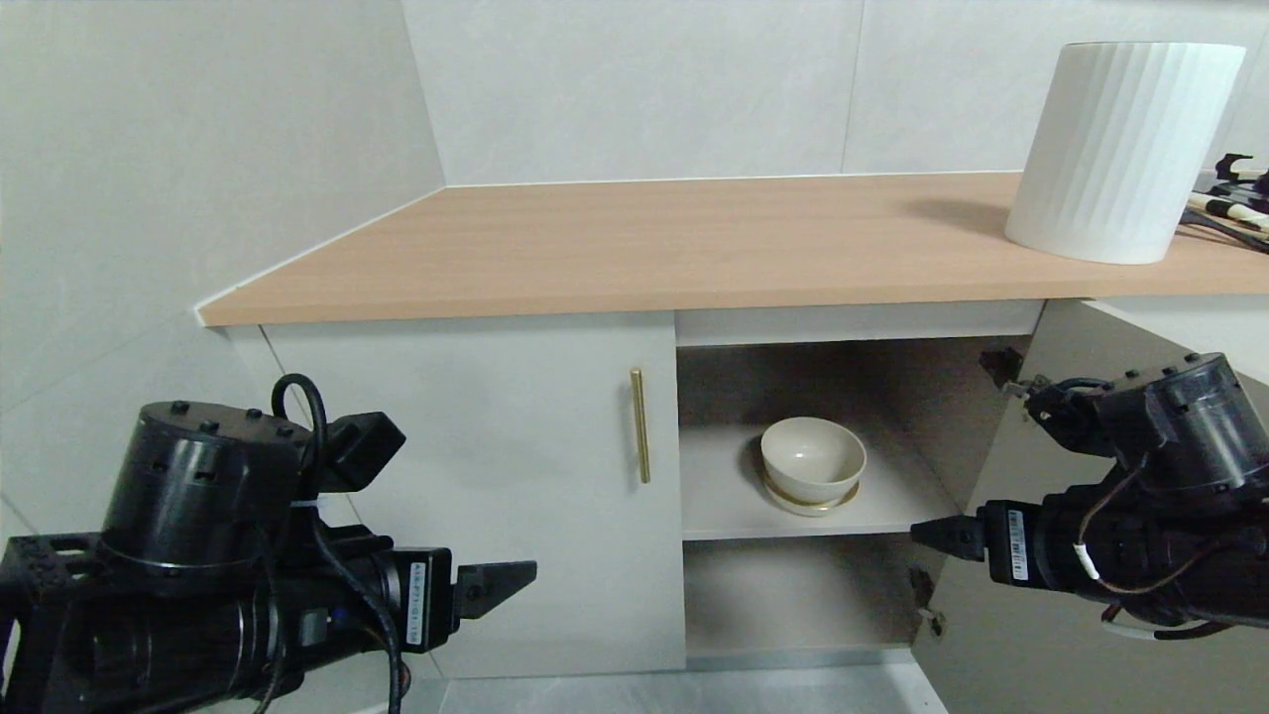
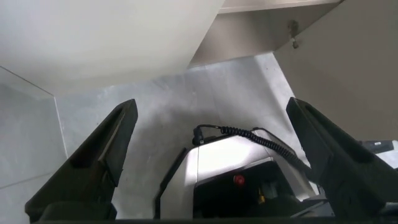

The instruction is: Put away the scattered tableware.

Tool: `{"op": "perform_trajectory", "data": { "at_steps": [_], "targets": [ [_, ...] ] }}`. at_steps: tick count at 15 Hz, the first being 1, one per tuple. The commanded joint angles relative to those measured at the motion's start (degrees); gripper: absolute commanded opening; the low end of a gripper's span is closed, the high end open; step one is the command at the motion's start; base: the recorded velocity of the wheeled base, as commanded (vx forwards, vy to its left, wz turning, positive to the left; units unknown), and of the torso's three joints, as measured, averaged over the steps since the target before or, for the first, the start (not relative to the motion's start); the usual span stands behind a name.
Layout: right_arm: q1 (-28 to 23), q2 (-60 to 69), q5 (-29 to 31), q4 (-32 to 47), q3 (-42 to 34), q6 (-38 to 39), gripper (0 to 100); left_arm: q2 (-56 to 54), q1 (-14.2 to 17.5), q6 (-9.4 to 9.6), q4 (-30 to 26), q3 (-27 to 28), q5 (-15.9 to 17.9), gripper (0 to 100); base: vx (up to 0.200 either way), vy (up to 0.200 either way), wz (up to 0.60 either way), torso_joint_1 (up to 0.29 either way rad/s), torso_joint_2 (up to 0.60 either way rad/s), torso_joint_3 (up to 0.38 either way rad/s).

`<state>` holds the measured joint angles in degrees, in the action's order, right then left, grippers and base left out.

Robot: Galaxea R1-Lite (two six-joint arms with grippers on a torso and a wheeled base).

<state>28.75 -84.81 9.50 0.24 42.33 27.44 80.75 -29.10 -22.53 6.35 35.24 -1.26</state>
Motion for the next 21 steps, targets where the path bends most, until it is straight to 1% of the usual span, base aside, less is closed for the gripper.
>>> {"op": "perform_trajectory", "data": {
  "at_steps": [1,15,19,21],
  "targets": [
    [0.2,0.2,0.1,0.0,-0.2,-0.5,100,1.3,0.0,-0.06,0.0,-0.1,-0.1,100,-0.200,0.000,0.00,0.012,0.00,0.002],
    [0.6,0.0,0.1,0.1,-0.6,-0.8,100,1.3,-0.2,0.03,-0.1,-0.4,-0.1,100,-0.200,0.000,0.00,0.003,0.00,0.002],
    [0.6,0.5,0.1,0.2,-1.2,-1.2,100,1.3,-0.2,0.03,0.0,-0.4,-0.1,100,0.000,0.000,0.00,0.000,0.00,0.000],
    [0.6,2.0,0.1,2.0,-2.1,-4.3,100,1.3,-0.2,0.03,0.0,-0.4,-0.1,100,0.000,0.000,0.00,0.000,0.00,0.000]
  ]
}}
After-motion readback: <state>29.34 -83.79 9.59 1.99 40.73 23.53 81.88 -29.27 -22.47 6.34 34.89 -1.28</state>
